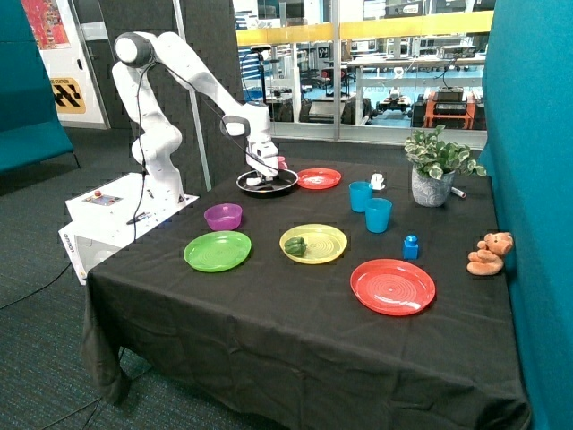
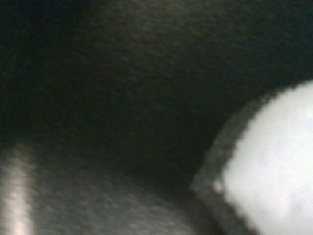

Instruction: Clean the pan

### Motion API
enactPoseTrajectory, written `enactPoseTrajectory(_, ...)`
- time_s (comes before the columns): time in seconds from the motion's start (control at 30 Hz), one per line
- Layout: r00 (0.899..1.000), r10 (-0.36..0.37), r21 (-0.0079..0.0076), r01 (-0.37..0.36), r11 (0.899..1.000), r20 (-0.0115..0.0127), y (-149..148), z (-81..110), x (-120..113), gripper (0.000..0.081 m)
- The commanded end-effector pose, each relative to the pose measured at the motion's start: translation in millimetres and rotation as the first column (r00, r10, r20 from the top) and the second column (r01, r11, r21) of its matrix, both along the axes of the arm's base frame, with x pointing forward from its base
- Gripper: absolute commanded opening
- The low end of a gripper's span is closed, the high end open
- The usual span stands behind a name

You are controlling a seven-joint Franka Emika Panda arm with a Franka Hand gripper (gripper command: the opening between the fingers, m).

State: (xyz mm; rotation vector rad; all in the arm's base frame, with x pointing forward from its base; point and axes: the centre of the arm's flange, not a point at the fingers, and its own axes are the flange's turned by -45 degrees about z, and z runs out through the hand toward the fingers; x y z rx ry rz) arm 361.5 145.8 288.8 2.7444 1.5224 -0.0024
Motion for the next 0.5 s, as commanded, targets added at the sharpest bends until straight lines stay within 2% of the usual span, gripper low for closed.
enactPoseTrajectory(0.0,1.000,0.021,0.0036,-0.021,1.000,-0.0002,15.4,-1.3,-9.2,0.0000)
enactPoseTrajectory(0.47,1.000,0.015,0.0036,-0.015,1.000,-0.0002,43.3,1.0,5.9,0.0000)
